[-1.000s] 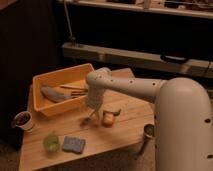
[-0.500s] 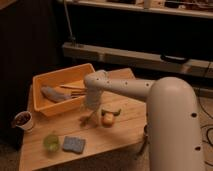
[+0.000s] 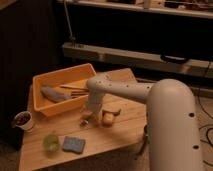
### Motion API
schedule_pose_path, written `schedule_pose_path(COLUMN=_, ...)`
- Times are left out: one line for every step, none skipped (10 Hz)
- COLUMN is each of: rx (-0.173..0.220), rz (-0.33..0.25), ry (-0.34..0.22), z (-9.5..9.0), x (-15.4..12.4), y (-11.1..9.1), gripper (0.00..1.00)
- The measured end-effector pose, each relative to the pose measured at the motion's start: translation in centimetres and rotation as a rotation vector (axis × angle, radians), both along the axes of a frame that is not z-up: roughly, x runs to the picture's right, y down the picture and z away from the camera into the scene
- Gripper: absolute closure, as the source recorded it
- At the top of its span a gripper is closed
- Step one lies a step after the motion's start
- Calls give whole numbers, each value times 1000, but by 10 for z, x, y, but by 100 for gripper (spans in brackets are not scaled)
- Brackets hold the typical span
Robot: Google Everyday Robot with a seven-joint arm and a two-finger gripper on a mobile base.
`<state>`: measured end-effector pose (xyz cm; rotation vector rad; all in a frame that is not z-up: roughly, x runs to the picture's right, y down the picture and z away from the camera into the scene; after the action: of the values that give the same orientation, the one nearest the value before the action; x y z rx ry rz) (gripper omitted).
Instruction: Place fork in metal cup
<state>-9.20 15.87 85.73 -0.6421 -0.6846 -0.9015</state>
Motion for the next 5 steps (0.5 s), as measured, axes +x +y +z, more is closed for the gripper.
schedule_pose_path(rx=5, rz=-1, ry=-2, z=1, x=0, y=-2, gripper=51)
schedule_pose_path(rx=12, rz=-2, ry=-6, z=1, x=-2, y=-6, gripper=57)
schedule_pose_path(rx=12, rz=-10, ry=-5, z=2, x=-3, y=-6, gripper=58)
schedule_pose_path(rx=10, rz=-33, ry=-6, z=4, x=-8, y=-4, gripper=58)
schedule_pose_path(rx=7, rz=-43, ry=-3, z=5, x=-10, y=-2, gripper=56)
